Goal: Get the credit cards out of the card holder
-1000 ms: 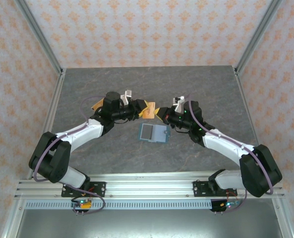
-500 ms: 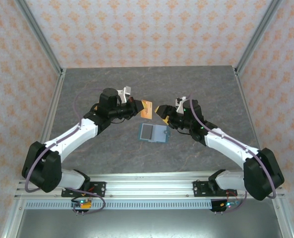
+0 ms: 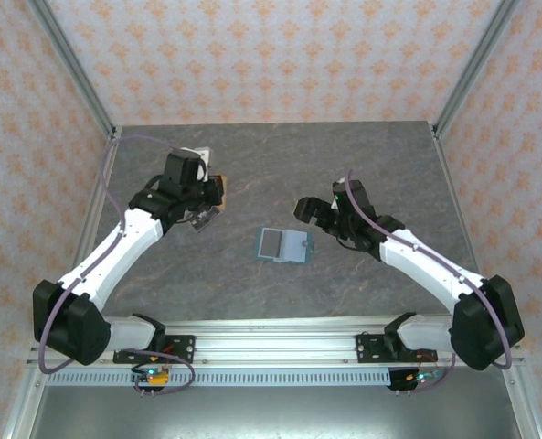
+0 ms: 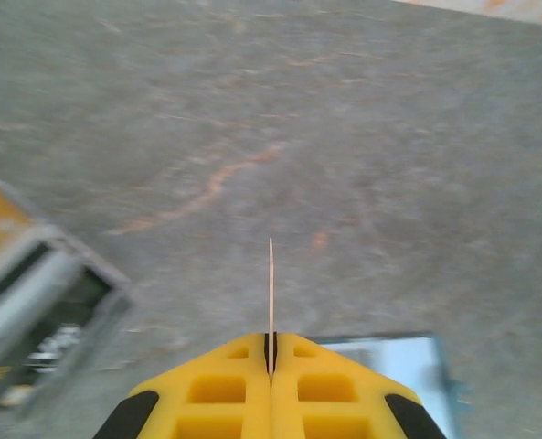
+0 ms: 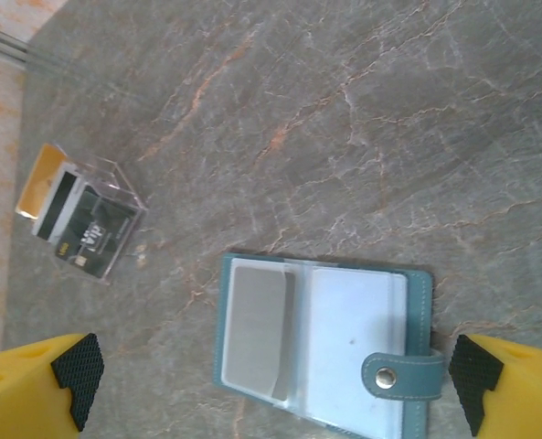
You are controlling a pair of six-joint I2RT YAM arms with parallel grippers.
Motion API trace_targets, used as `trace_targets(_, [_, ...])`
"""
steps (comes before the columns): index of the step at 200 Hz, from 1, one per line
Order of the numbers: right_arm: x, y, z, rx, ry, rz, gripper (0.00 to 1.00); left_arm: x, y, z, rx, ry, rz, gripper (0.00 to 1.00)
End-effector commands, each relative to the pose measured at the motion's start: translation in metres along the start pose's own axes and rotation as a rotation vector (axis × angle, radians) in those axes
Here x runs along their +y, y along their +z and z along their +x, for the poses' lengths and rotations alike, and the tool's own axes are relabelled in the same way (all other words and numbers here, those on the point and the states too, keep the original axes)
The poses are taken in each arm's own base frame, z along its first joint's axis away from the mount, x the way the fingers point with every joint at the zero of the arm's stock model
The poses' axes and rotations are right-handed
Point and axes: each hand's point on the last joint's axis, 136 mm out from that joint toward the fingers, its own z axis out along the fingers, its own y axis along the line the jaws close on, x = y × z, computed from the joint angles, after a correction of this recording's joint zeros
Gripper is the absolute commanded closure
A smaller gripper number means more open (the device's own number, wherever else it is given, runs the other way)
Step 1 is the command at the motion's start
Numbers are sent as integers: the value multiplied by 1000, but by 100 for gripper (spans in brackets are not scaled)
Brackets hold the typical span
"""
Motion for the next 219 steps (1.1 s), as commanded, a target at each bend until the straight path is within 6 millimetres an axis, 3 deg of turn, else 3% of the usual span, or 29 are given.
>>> trace_targets(1, [-5,5,-9,-5,-57,36,0,39,-11,-16,-16,142,-182,100])
trace_targets(19, [-10,12,-11,22,-35,22,0,57,-13,-23,-32,209,-235,100])
trace_targets(92, [-42,19,-22,95,22,-12,0,86,2,-22,81,496,-195,100])
trace_targets(137, [-42,17,-20,117,-8,-24,1,102,25,-24,101,548,-117,100])
trace_targets(171, [-41,21,-18,134,-1,-33,1,108,47,-12,190,614,-45,100])
trace_targets(219, [-38,24,-18,152,12,-46,1,126,58,-14,325,720,-41,100])
